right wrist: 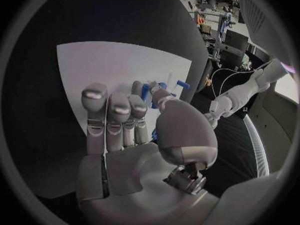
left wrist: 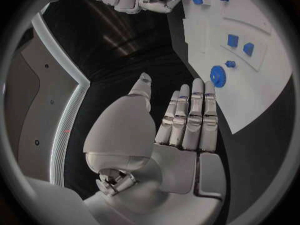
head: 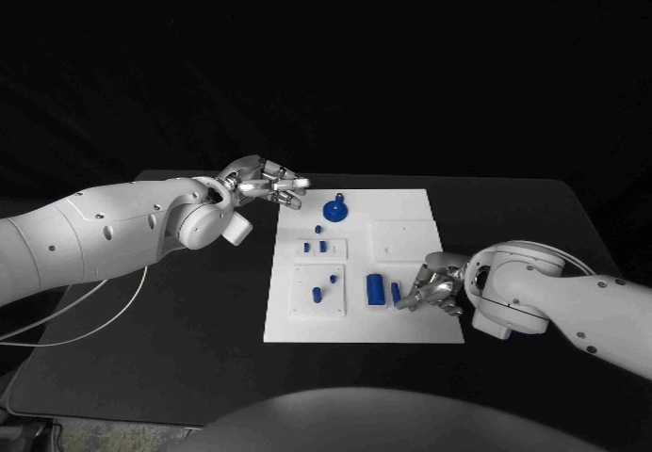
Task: Assemble the parts on the task board
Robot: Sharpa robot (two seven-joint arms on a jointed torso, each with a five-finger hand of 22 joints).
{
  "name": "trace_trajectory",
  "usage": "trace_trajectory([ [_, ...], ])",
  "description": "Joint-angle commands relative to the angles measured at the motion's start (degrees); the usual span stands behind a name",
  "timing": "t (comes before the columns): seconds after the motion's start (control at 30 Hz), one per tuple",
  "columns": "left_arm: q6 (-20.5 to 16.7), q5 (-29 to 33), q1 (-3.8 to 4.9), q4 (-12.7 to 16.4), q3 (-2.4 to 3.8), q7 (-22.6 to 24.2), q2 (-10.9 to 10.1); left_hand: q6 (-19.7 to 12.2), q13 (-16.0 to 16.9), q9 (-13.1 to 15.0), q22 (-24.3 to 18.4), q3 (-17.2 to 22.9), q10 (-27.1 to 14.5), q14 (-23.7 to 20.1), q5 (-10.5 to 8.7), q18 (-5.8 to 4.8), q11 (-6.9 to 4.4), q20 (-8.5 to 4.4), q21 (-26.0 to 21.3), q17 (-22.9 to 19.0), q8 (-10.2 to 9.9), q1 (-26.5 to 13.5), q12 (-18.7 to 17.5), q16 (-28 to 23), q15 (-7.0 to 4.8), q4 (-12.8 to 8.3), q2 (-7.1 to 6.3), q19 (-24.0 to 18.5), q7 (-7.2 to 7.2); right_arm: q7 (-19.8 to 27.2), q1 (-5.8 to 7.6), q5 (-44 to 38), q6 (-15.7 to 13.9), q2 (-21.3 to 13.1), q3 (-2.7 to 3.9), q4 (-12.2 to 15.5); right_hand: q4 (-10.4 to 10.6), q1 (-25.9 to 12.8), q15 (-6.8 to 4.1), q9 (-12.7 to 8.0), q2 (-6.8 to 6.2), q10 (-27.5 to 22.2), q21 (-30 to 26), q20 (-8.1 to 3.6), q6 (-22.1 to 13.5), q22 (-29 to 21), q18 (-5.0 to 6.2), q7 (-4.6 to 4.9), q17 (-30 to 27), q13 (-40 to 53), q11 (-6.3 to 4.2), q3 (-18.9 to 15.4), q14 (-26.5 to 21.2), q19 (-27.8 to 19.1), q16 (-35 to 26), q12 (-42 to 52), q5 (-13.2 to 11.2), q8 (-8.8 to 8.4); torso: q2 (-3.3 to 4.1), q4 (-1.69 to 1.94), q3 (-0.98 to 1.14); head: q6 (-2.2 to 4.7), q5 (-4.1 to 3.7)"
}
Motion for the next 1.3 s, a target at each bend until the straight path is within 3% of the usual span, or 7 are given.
trace_trajectory([
  [0.03, 0.7, 0.0, 0.03, 0.1, 0.01, 0.4, 0.0, -0.4, 0.1, 0.1, -0.1, -0.2, -0.5, -0.4, -0.22, -0.74, 0.09, -0.08, 0.3, -0.1, 0.1, 0.0, -0.2, 0.3, 0.08, 0.2, 0.66, -0.3, 0.00, 0.2, -0.12, -0.9, 0.7, 0.3, 0.01, -0.4, 0.3, -0.1, -0.30, 0.1, 0.35, 0.2, 0.2, -0.24, 0.0, 0.4, -0.33, -0.16, 0.1, 0.1, -0.35, 0.3, 0.4, 3.1, -0.2, -0.1, -0.3, -0.01, 0.00, 0.02, 0.01, 0.00, 0.02],
  [0.1, 0.7, 0.0, 0.03, 0.1, 0.01, 0.4, 0.0, -0.4, 0.1, 0.1, -0.1, -0.2, -0.5, -0.4, -0.22, -0.74, 0.09, -0.08, 0.3, -0.1, 0.1, 0.0, -0.2, 0.3, 0.08, 0.2, 0.66, -0.3, 0.00, 0.1, -0.16, -1.0, 0.5, 0.4, 0.01, -0.7, -0.9, -0.4, -0.33, 0.5, 1.31, 0.2, 0.3, -0.27, -0.2, 0.4, -0.38, -0.04, 0.0, 0.0, -0.33, -0.5, 0.3, 3.2, -0.3, -0.1, -0.4, 0.01, 0.00, 0.02, 0.01, 0.00, 0.08],
  [0.23, 0.8, 0.0, 0.03, 0.1, -0.01, 0.4, 0.0, -0.4, 0.1, 0.1, -0.1, -0.2, -0.5, -0.4, -0.22, -0.74, 0.09, -0.08, 0.3, -0.1, 0.1, 0.0, -0.2, 0.3, 0.08, 0.2, 0.66, -0.3, 0.00, 0.0, -0.24, -1.3, -0.1, 0.8, 0.01, -1.3, -1.3, -0.6, -0.33, 0.6, 2.07, 0.2, 0.3, -0.28, -0.2, 0.4, -0.37, -0.24, 0.1, 0.0, -0.41, -0.5, 0.4, 3.2, -0.2, -0.1, -0.3, -0.03, 0.02, 0.01, 0.02, 0.00, 0.08],
  [0.43, 0.8, 0.0, 0.03, 0.1, -0.02, 0.4, 0.1, -0.4, 0.1, 0.1, -0.1, -0.2, -0.5, -0.4, -0.22, -0.74, 0.09, -0.08, 0.3, -0.1, 0.1, 0.0, -0.2, 0.3, 0.08, 0.2, 0.66, -0.3, 0.00, -0.1, -0.31, -1.4, -1.8, 1.5, 0.01, -2.4, -2.3, -1.3, -0.39, 1.5, 4.54, 0.3, 0.3, -0.33, -0.2, 0.4, -0.39, -0.35, 0.2, 0.1, -0.50, -1.4, 0.4, 3.2, -0.1, 0.0, -0.3, 0.01, 0.01, 0.01, -0.01, 0.00, 0.09],
  [0.57, 0.8, 0.0, 0.03, 0.1, -0.03, 0.4, 0.1, -0.4, 0.1, 0.1, -0.1, -0.2, -0.5, -0.4, -0.22, -0.74, 0.09, -0.08, 0.3, -0.1, 0.1, 0.0, -0.2, 0.3, 0.08, 0.2, 0.66, -0.3, 0.00, -0.1, -0.33, -1.2, -2.3, 1.8, 0.01, -3.0, -3.3, -2.0, -0.43, 2.2, 5.01, 0.3, 0.6, -0.36, -0.3, 0.4, -0.43, -0.36, 0.1, 0.1, -0.51, -1.1, 0.4, 3.2, -0.2, 0.0, -0.3, -0.02, -0.01, 0.02, -0.01, 0.00, 0.05],
  [1.1, 0.8, 0.0, 0.03, 0.2, -0.04, 0.4, 0.0, -0.4, 0.1, 0.1, -0.1, -0.2, -0.5, -0.4, -0.22, -0.74, 0.09, -0.08, 0.3, -0.1, 0.1, 0.0, -0.2, 0.3, 0.08, 0.2, 0.66, -0.3, 0.00, 0.2, -1.03, -0.2, -1.5, 2.9, 0.00, -5.4, -3.5, -2.0, -0.38, 2.3, 4.66, 0.3, 0.4, -0.34, -0.3, 0.3, -0.44, -0.39, 0.0, 0.1, -0.52, -0.9, 0.4, 3.2, -0.2, -0.1, -0.3, -0.02, -0.01, 0.01, 0.00, 0.00, 0.13],
  [1.3, 0.8, 0.0, 0.03, 0.1, -0.04, 0.4, 0.0, -0.4, 0.1, 0.1, -0.1, -0.2, -0.5, -0.4, -0.22, -0.74, 0.09, -0.08, 0.3, -0.1, 0.1, 0.0, -0.2, 0.3, 0.08, 0.2, 0.66, -0.3, 0.00, 0.7, -1.14, 0.3, -2.7, 2.7, 0.00, -5.6, -2.4, -3.4, -0.38, 2.5, 3.36, 0.3, 0.3, -0.35, -0.1, 0.3, -0.42, -0.26, -0.1, 0.2, -0.43, -1.4, 0.4, 3.2, -0.3, 0.1, -0.3, 0.02, -0.01, -0.07, 0.00, 0.02, 0.15],
])
